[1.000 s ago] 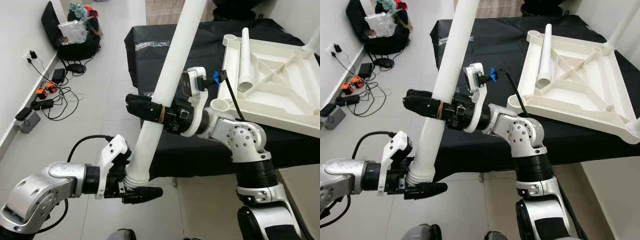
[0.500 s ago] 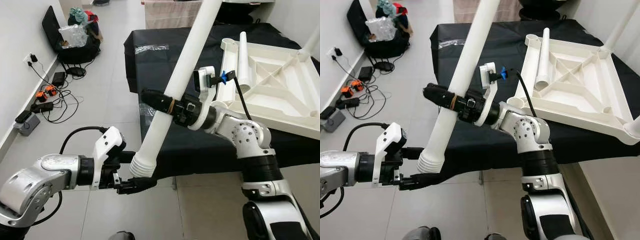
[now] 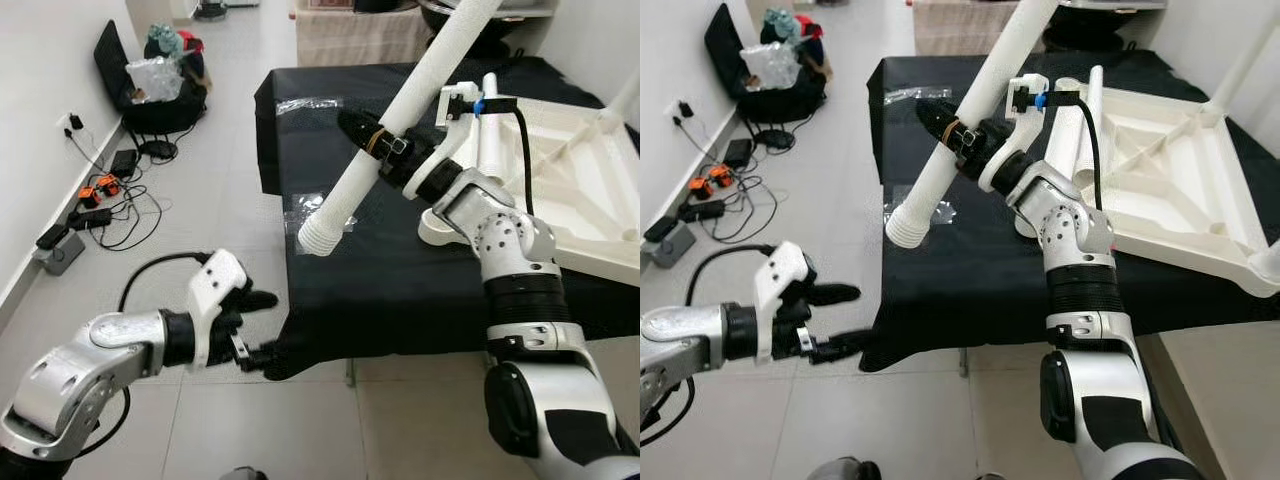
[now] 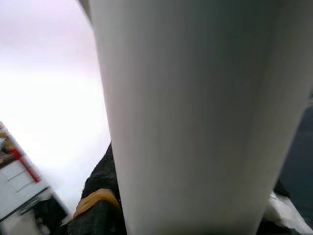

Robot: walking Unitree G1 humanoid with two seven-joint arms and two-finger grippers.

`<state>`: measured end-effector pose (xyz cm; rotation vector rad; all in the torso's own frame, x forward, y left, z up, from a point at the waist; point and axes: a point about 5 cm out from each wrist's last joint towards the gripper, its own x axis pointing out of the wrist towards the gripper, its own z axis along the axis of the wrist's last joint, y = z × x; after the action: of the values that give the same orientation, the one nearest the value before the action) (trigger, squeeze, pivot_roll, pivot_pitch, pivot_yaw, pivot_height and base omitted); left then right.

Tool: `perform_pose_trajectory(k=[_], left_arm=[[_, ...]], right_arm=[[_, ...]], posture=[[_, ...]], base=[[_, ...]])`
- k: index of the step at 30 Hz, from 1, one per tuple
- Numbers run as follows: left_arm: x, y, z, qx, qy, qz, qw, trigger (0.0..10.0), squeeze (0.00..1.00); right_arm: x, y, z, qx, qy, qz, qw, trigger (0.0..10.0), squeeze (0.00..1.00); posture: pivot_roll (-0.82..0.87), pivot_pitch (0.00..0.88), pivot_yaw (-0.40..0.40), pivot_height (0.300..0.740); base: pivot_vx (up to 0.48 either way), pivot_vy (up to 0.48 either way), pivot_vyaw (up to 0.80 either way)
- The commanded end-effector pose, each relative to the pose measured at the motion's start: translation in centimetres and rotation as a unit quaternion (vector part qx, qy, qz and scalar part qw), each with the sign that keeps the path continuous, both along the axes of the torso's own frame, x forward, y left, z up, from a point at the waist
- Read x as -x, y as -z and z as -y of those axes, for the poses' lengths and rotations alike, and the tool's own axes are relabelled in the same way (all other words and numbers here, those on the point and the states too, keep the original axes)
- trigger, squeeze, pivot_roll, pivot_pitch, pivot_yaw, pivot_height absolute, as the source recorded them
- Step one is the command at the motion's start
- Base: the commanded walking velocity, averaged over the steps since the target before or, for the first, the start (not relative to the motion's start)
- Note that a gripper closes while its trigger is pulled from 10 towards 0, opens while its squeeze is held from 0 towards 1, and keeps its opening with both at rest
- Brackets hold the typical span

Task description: Building children table

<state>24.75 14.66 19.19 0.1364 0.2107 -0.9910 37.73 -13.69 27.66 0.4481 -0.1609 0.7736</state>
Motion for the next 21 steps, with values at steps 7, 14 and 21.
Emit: perform_pose_trajectory(k=[7,14,21], left_arm=[[-1.4,-0.4,0.0,0.029,-0.133,0.066,0.988,10.0,0.00],[-2.7,-2.2,0.6,0.059,-0.271,0.155,0.948,10.0,0.00],[-3.1,-4.1,1.9,0.097,-0.327,0.203,0.918,10.0,0.00]], right_arm=[[-0.5,-1.9,2.2,0.086,0.206,0.075,0.972,10.0,0.00],[0.8,-2.4,1.8,0.111,0.276,0.143,0.944,10.0,0.00],[1.3,-1.3,1.4,0.105,0.317,0.134,0.933,10.0,0.00]], posture=[[0.05,0.070,-0.006,0.740],[0.05,0.075,-0.012,0.740],[0.05,0.087,-0.027,0.740]], base=[[0.000,0.000,0.00],[0.000,0.000,0.00],[0.000,0.000,0.00]])
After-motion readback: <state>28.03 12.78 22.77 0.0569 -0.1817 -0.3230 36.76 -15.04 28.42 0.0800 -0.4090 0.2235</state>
